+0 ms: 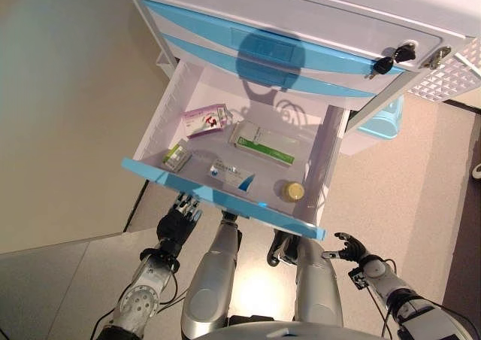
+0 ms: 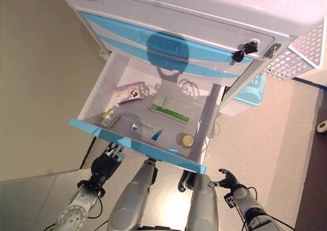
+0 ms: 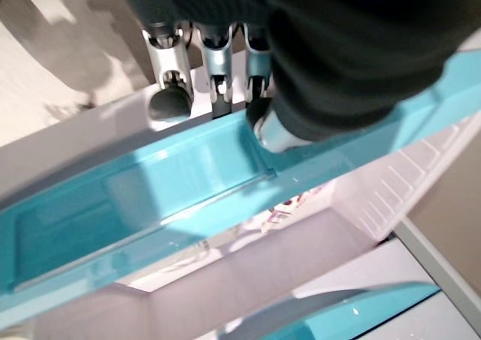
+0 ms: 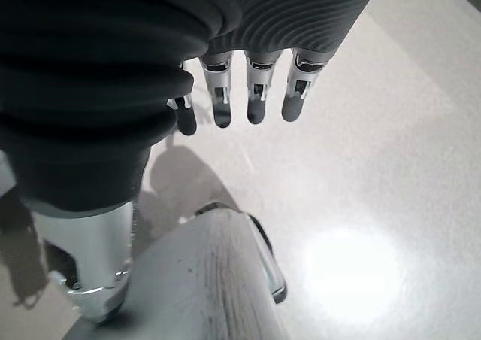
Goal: Open the drawer and pick up the medicine
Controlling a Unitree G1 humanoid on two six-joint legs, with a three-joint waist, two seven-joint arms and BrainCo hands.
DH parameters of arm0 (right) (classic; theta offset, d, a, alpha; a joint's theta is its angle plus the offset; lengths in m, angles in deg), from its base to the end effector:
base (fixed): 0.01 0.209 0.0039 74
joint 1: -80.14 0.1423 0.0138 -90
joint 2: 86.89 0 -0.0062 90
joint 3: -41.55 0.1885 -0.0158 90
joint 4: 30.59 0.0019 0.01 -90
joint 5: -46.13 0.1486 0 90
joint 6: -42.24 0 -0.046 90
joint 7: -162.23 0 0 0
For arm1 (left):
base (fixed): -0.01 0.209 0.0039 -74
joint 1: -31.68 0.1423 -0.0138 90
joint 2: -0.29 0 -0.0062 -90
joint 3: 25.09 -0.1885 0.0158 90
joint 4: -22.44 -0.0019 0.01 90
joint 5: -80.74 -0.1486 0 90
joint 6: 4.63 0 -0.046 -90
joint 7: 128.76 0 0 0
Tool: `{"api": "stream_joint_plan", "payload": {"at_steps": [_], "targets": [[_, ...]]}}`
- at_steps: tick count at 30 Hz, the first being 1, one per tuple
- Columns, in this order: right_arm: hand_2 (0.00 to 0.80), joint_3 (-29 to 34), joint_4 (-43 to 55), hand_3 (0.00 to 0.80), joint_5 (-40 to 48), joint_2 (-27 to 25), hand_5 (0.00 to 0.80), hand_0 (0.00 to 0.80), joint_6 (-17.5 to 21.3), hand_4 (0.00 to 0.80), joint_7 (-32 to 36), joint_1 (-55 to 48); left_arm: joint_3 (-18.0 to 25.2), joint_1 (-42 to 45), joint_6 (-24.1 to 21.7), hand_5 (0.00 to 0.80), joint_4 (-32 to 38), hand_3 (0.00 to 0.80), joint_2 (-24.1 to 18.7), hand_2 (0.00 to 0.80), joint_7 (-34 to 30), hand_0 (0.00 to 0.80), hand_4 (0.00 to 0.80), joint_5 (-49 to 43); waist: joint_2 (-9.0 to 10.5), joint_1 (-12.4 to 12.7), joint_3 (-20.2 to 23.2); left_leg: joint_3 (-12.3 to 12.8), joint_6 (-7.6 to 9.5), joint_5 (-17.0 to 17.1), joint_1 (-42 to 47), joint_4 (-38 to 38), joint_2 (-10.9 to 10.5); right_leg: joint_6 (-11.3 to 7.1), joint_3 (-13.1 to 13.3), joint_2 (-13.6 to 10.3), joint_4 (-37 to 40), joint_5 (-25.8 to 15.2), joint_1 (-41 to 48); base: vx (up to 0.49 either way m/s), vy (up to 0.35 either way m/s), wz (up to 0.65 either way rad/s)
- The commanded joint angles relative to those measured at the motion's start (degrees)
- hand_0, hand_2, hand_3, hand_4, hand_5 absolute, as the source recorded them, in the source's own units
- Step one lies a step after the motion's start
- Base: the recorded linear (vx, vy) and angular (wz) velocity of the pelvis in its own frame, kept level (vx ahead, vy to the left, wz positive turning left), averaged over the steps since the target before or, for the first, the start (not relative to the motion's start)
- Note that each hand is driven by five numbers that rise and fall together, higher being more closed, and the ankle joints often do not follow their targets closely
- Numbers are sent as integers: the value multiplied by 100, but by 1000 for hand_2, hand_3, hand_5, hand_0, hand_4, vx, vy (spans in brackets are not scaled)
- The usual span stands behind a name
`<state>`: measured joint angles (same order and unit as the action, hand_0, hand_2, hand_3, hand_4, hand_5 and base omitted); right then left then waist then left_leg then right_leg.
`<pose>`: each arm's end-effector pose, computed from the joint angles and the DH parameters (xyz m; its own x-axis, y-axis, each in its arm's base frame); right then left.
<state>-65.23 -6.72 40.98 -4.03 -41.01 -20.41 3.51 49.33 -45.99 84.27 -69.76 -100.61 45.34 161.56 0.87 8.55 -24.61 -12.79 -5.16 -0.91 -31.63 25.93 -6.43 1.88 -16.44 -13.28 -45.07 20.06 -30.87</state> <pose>0.1765 -0.2598 -0.0815 0.6872 -0.1939 -0.7001 -0.2899 0.8104 -0.5090 0.1541 0.2018 -0.0067 0.9427 -0.2103 -0.2588 -0.0975 0.5683 -0.8170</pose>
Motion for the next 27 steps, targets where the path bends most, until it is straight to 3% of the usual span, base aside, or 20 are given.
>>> {"api": "stream_joint_plan", "payload": {"at_steps": [1,2,3,4,5,8,10,12,18,23,27], "targets": [[0,-280,-326,0,-154,-246,0,0,-78,0,-125,-7,43,414,34,800,1534,800,-82,800,-988,800,800,323,-330,-8,462,171,669,-398,-147,430,-320,-555,388,-43,685,-1097,-23,-48,38,2],[0,-258,-344,0,-151,-236,0,0,-89,0,-152,2,106,566,81,800,1386,800,-54,800,-945,800,800,435,-371,0,481,174,684,-212,-194,330,-303,-512,345,-46,770,-1248,-69,96,-17,4],[0,-261,-327,0,-141,-235,0,0,-98,0,-171,-8,181,731,80,800,1194,800,-40,800,-873,800,800,472,-361,7,468,178,675,-379,-107,370,-303,-567,397,-44,714,-1102,2,-40,30,4],[0,-255,-326,0,-141,-237,0,0,-99,0,-173,0,182,721,81,800,1196,800,-40,800,-875,800,800,472,-381,3,484,174,683,-204,-171,293,-297,-518,348,-45,799,-1254,-46,109,-25,3],[0,-194,-295,0,-115,-257,0,0,-109,0,-223,-70,338,985,175,800,739,800,60,800,-763,800,800,552,-393,15,465,166,672,-366,-74,327,-289,-575,405,-57,723,-1086,19,40,2,0],[0,-95,-243,0,-40,-299,0,0,-119,0,-271,-143,478,1080,157,800,179,800,146,800,-661,800,800,431,-414,15,464,156,680,-345,-41,251,-287,-584,395,-77,743,-1087,46,48,-4,2],[0,10,-119,0,59,-337,0,0,-121,0,-344,-244,608,1092,23,100,-426,100,363,100,-502,100,100,245,-409,-14,455,167,687,-323,-22,185,-295,-595,389,-103,806,-1114,70,39,19,6],[0,43,14,0,124,-324,0,0,-113,0,-409,-283,644,1049,-119,0,-728,0,489,0,-313,0,0,125,-388,-48,440,190,692,-305,-46,159,-287,-608,379,-108,818,-1127,47,11,11,2],[0,133,343,0,281,-386,0,0,-87,0,-554,-429,876,1027,-572,0,-1050,0,546,0,230,0,0,-978,-302,-148,355,274,684,-289,-94,125,-227,-630,351,-100,969,-1206,52,4,4,1],[0,125,457,0,377,-409,0,0,-85,0,-575,-491,980,1038,-596,0,-1091,0,480,0,539,0,0,-1879,-239,-183,319,340,683,-288,-167,138,-187,-639,368,-46,1038,-1257,-1,4,6,0],[0,88,494,0,488,-460,0,0,-97,0,-553,-452,1052,623,-416,0,-2213,0,539,0,803,0,0,-3274,-149,-222,291,403,691,-284,-234,98,-139,-648,397,1,1098,-1307,-80,5,30,-3]]}}
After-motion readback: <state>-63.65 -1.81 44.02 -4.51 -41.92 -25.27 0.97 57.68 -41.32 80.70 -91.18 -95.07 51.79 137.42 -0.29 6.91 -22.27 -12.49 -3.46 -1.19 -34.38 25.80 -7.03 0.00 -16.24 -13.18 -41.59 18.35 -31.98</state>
